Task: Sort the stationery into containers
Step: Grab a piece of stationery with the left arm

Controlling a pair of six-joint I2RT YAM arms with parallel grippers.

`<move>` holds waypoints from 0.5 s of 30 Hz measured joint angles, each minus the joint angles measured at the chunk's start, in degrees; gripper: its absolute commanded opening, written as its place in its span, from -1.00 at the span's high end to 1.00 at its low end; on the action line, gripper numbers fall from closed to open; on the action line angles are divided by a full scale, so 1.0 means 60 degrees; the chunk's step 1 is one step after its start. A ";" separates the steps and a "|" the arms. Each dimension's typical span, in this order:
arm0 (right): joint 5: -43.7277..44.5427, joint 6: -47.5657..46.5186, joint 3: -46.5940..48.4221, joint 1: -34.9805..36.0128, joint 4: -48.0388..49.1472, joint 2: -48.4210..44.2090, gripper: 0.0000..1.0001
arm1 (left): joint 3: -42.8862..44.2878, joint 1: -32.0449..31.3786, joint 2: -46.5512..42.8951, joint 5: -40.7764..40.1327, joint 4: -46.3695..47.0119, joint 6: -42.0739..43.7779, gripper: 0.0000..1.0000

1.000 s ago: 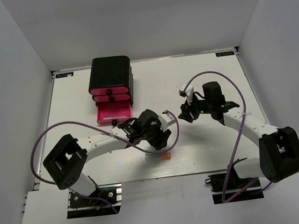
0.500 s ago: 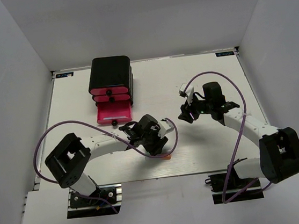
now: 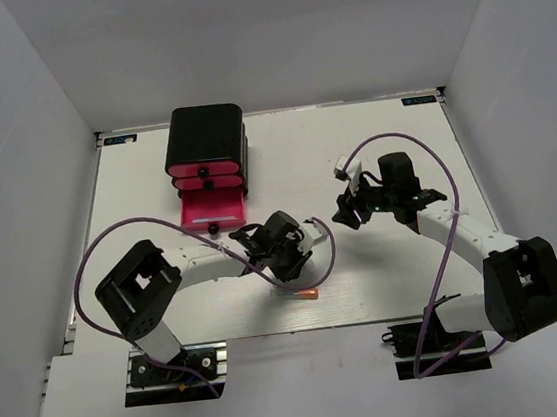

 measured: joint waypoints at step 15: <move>-0.0073 0.0000 -0.0168 -0.0018 0.0040 -0.0069 -0.14 | 0.0135 0.0499 -0.0466 -0.1647 -0.0233 -0.0925 0.88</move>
